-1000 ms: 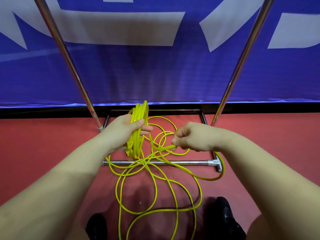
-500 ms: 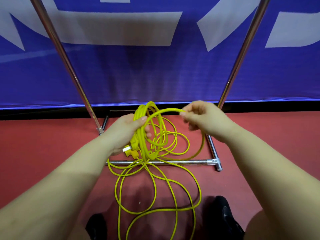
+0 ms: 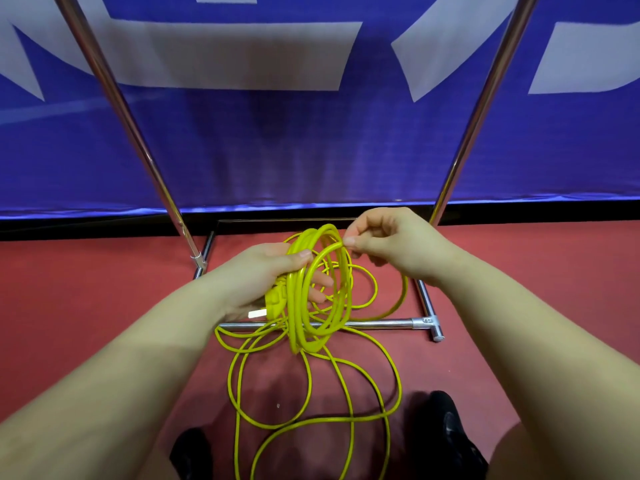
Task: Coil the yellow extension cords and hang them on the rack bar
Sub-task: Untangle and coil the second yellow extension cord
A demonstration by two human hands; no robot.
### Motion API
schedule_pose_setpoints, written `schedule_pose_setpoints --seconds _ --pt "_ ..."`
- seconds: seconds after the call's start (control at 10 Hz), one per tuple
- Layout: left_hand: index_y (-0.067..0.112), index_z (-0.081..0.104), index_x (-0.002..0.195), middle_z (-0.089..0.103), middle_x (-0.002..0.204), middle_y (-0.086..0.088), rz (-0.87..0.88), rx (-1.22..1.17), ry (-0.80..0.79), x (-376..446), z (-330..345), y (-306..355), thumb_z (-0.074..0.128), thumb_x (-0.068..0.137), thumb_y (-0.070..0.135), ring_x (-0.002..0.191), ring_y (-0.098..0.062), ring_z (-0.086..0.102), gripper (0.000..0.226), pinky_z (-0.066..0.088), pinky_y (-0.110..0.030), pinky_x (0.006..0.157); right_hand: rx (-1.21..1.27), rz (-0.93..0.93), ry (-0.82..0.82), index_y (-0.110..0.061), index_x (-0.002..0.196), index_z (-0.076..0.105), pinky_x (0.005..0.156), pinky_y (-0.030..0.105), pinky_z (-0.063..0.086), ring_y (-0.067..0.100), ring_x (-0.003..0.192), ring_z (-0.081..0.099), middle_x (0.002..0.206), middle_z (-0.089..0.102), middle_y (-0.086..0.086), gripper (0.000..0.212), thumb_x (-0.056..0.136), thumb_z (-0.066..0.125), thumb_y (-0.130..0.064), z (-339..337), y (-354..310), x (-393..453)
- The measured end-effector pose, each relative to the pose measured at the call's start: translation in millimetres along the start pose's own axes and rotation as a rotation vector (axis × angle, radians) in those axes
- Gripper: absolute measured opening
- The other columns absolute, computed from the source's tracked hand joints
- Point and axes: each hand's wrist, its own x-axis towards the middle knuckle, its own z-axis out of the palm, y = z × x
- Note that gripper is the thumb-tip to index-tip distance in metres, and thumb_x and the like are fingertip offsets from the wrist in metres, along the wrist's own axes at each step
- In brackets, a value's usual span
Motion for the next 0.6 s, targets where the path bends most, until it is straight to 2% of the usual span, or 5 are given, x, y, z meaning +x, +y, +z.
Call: schedule_pose_setpoints --seconds 0.1,0.2,0.3,0.4,0.6 --pt "0.010 0.060 0.089 0.073 0.079 -0.010 0.003 -0.169 -0.041 -12 12 8 0.052 0.092 0.023 0.067 -0.022 0.070 0.015 0.059 -0.035 0.060 0.031 -0.014 -0.031 -0.015 0.075 0.062 0.048 0.012 0.038 0.001 0.046 0.045 0.059 0.060 -0.004 0.013 0.085 0.064 -0.007 4 -2 -1" --pt "0.009 0.056 0.084 0.067 0.063 -0.002 0.018 -0.162 -0.050 -10 17 7 0.046 0.094 0.017 0.053 -0.016 0.065 0.016 0.054 -0.028 0.050 0.040 -0.021 -0.027 -0.015 0.074 0.062 0.048 0.012 0.037 0.002 0.047 0.046 0.056 0.060 -0.007 0.013 0.084 0.066 -0.008 11 -1 -1" --pt "0.011 0.054 0.083 0.059 0.060 0.000 0.031 -0.194 -0.062 -9 15 7 0.051 0.090 0.024 0.050 -0.015 0.057 0.015 0.048 -0.033 0.061 0.036 -0.037 0.007 -0.014 0.074 0.062 0.049 0.014 0.037 0.005 0.050 0.045 0.058 0.060 -0.005 0.011 0.083 0.068 -0.009 12 -2 0" --pt "0.010 0.053 0.084 0.054 0.058 -0.001 0.022 -0.190 -0.093 -10 18 8 0.059 0.080 0.040 0.050 -0.018 0.053 0.030 0.045 -0.036 0.067 -0.018 -0.040 0.031 -0.014 0.073 0.061 0.052 0.019 0.039 0.005 0.049 0.046 0.057 0.058 -0.003 0.013 0.079 0.073 -0.015 10 -1 1" --pt "0.014 0.045 0.083 0.045 0.052 0.006 0.031 -0.128 -0.161 -14 24 7 0.052 0.088 0.025 0.045 -0.010 0.047 0.014 0.046 -0.031 0.059 -0.382 0.052 0.126 -0.015 0.060 0.052 0.055 0.029 0.035 0.012 0.052 0.040 0.053 0.047 0.000 0.047 0.068 0.071 -0.056 2 10 2"
